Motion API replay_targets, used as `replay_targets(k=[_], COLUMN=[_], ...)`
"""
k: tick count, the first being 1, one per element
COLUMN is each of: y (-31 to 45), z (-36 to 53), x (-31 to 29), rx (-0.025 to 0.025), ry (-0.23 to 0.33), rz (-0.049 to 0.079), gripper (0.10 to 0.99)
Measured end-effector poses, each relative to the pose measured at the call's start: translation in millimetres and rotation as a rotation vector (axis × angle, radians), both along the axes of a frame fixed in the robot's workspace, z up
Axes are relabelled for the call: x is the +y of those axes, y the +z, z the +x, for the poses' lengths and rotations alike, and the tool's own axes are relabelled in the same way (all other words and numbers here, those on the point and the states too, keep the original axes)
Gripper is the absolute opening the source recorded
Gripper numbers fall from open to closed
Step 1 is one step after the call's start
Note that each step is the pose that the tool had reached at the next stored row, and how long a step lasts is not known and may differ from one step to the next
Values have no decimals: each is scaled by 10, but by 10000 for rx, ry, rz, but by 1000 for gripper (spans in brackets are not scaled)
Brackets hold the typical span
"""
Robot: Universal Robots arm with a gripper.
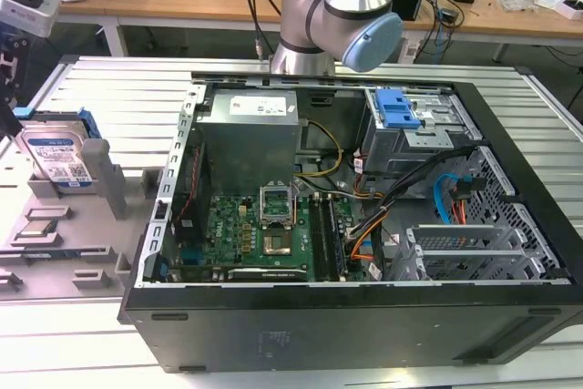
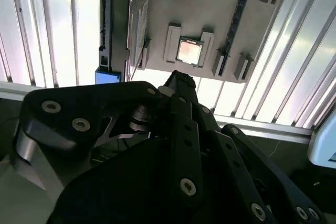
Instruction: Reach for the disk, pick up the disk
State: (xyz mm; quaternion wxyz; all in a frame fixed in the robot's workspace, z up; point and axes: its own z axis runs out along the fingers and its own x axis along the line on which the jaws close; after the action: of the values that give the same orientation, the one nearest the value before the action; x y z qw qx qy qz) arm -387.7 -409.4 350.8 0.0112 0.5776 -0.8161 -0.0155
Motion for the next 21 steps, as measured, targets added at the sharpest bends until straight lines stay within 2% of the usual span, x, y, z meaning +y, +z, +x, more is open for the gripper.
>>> replay_targets(k=[12,14,21], y=[0,0,0], z=[0,0,0], x=[0,0,0], rx=[0,0,0], ry=[1755,1917,1919], rz=[-1,0,0], gripper=[106,106,106])
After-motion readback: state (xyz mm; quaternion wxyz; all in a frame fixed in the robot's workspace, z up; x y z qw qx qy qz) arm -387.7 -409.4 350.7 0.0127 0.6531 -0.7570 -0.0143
